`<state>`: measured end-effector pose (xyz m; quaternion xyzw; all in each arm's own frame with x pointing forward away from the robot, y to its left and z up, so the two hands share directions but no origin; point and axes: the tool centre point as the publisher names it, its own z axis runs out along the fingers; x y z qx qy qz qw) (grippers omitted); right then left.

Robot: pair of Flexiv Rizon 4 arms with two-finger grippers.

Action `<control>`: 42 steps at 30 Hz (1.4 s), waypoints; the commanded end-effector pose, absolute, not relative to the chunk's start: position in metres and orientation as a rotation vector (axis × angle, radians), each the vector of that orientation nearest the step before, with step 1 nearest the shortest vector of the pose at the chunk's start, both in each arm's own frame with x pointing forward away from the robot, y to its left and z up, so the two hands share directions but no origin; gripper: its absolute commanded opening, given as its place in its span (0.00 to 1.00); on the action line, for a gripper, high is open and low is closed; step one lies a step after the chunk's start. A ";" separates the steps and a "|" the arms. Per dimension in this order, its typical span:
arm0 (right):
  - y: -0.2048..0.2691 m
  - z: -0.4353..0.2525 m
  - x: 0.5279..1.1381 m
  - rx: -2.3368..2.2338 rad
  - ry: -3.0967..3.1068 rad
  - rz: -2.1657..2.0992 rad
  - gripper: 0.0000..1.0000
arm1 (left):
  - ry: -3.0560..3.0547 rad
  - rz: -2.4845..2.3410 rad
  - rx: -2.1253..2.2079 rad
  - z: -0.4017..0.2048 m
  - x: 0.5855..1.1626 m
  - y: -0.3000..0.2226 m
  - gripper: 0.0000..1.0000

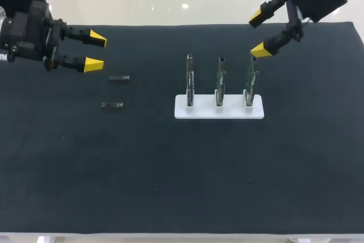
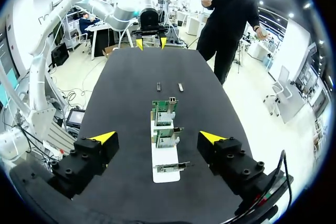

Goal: Pick up the optical module with the left hand, and insert it into the network port with the right hand.

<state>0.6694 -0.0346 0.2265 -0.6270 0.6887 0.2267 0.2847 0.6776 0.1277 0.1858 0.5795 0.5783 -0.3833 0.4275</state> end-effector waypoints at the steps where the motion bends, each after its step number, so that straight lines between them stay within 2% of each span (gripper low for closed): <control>1: -0.035 0.226 0.669 -1.676 1.841 0.607 1.00 | 1.486 -0.989 1.469 0.191 0.679 0.145 1.00; 15: -0.035 0.226 0.669 -1.676 1.841 0.607 1.00 | 1.761 -0.691 1.585 0.180 0.698 0.181 1.00; 25: -0.035 0.226 0.669 -1.676 1.841 0.607 1.00 | 1.976 -0.394 1.762 0.154 0.705 0.180 1.00; 42: -0.035 0.226 0.669 -1.676 1.841 0.607 1.00 | 2.129 -0.246 2.036 0.100 0.716 0.185 1.00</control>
